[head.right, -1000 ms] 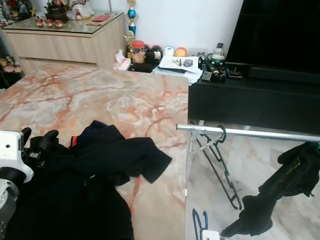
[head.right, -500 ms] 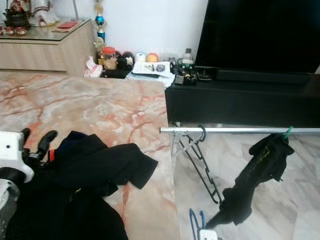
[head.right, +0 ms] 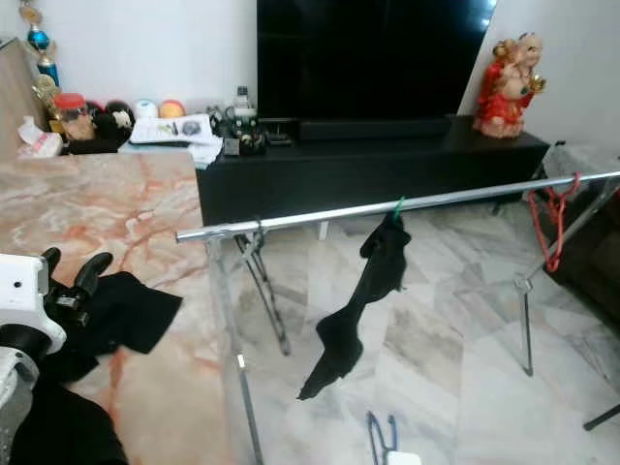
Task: Hang hanger
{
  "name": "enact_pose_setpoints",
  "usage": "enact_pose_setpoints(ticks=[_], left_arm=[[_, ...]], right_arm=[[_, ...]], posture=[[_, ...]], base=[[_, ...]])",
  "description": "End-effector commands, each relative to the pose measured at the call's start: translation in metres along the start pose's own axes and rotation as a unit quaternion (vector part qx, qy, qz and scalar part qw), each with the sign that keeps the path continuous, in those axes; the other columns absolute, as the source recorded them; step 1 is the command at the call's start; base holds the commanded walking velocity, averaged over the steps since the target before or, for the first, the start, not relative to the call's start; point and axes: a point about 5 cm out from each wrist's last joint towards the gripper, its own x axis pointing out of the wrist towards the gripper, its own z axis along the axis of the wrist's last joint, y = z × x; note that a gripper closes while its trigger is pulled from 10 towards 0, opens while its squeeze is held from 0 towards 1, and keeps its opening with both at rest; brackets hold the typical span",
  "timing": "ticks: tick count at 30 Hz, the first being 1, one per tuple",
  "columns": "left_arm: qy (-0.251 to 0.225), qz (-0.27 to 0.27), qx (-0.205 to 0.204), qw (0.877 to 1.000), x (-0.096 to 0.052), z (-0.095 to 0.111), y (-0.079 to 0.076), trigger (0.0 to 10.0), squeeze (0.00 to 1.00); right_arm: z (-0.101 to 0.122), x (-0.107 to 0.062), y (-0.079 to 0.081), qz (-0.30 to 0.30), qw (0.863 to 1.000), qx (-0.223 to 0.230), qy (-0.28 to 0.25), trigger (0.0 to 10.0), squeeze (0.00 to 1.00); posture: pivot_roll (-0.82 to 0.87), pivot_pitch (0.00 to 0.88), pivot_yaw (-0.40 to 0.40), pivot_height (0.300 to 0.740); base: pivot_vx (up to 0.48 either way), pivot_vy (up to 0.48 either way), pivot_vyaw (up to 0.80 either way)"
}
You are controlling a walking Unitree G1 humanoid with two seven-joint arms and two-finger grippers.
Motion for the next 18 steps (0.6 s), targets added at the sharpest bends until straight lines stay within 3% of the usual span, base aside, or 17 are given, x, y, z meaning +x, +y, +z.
enact_pose_setpoints(ticks=[1,14,18], left_arm=[[-0.008,-0.011,0.003,1.0,0.001,0.004,-0.006,10.0,0.0],[0.009,-0.029,0.007,1.0,-0.001,-0.006,-0.013,10.0,0.0],[0.038,-0.037,0.016,0.998,-0.006,-0.02,-0.015,10.0,0.0]], right_arm=[[0.005,0.0,0.0,0.002,1.0,0.009,-0.012,10.0,0.0],[0.005,0.0,0.001,0.004,1.0,0.008,-0.013,10.0,0.0],[0.005,0.0,0.001,0.005,1.0,0.008,-0.013,10.0,0.0]], posture=[[0.27,0.0,0.002,0.74],[0.27,0.0,0.005,0.74],[0.27,0.0,0.006,0.74]], base=[[0.0,-0.48,0.0],[0.0,-0.48,0.0],[0.0,-0.314,0.0]])
